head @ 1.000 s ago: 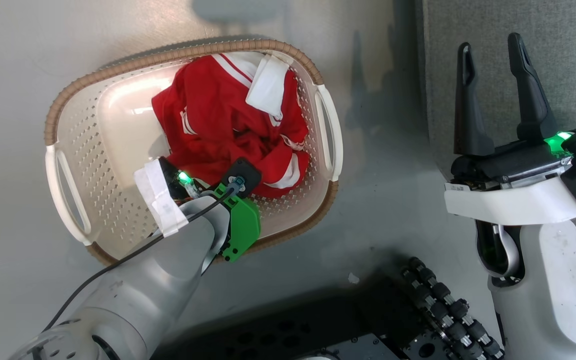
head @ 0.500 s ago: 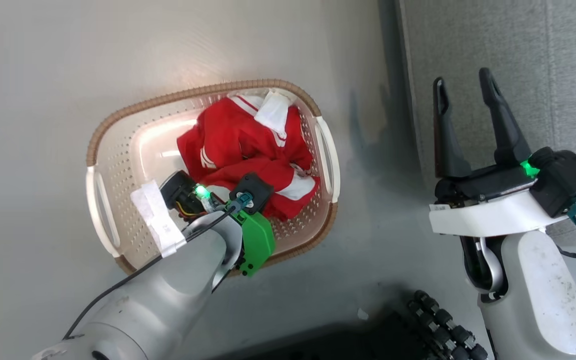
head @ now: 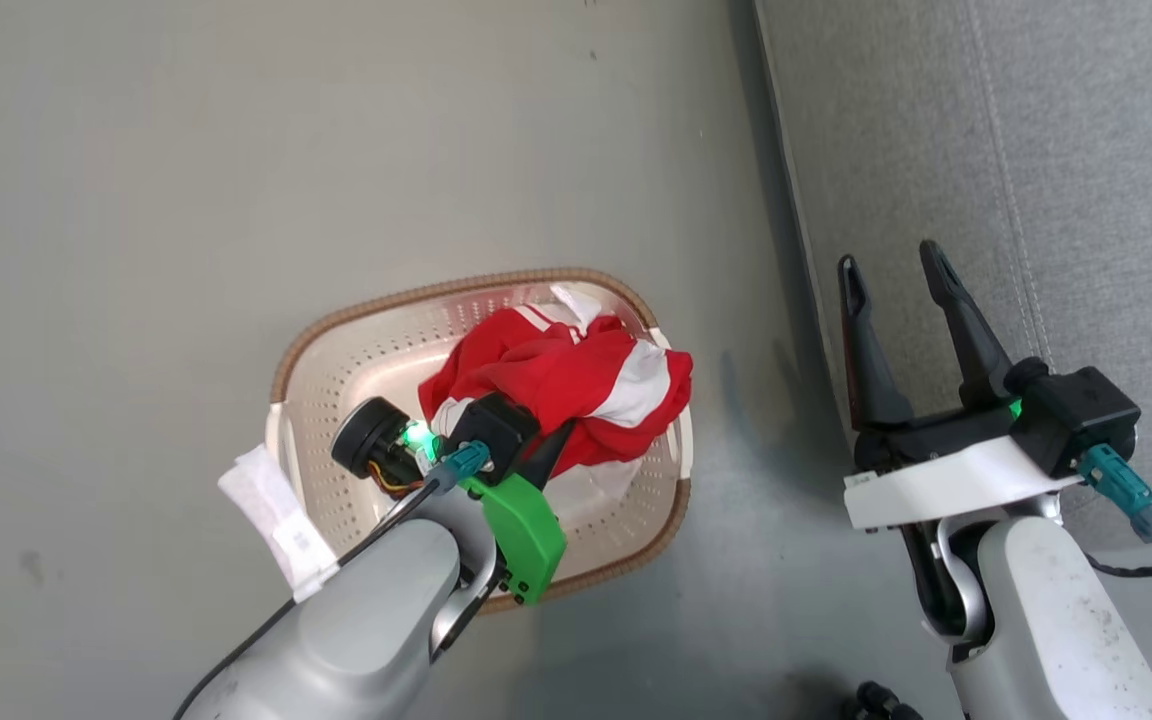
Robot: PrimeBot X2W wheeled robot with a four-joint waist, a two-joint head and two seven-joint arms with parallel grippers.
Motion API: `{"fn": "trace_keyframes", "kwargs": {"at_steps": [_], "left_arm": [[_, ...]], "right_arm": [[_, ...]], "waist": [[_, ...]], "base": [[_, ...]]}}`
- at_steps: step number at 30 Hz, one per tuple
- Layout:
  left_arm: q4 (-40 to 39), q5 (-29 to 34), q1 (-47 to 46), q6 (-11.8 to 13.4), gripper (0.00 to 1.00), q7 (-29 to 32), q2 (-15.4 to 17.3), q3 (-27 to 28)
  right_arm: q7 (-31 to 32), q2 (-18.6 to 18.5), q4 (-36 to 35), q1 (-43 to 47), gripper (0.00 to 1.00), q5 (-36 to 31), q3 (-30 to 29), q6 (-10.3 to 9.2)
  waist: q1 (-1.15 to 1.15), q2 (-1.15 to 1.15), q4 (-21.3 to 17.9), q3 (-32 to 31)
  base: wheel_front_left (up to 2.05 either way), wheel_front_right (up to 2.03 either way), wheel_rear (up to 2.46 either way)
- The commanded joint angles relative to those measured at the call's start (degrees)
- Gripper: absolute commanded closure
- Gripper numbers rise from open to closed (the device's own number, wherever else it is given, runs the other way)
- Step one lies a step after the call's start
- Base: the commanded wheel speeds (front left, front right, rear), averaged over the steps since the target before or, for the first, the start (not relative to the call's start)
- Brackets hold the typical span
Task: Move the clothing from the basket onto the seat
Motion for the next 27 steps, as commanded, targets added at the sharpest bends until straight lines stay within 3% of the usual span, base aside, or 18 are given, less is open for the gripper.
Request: {"fn": "trace_keyframes", "kwargs": {"at_steps": [1, 15, 27], "left_arm": [[-1.5, 0.5, 1.7, -0.2, 1.00, -0.3, 0.3, 1.2], [-19.8, 5.1, 11.4, -0.8, 1.00, -0.3, 2.7, 19.4], [-34.7, 9.2, 17.9, -1.7, 1.00, -0.3, -0.3, 32.5]], "right_arm": [[0.0, -0.2, 0.5, 1.1, 0.00, 0.1, -0.1, 0.00], [2.7, -0.2, 1.1, 5.6, 0.00, 0.3, -0.9, 0.00], [5.7, -0.2, -1.1, 10.2, 0.00, 0.0, -1.4, 0.00]], "waist": [[0.00, 0.00, 2.5, -6.2], [0.00, 0.00, 6.1, -16.5], [0.00, 0.00, 8.7, -23.3]], "base": [[0.00, 0.00, 0.00], [0.00, 0.00, 0.00], [0.00, 0.00, 0.00]]}}
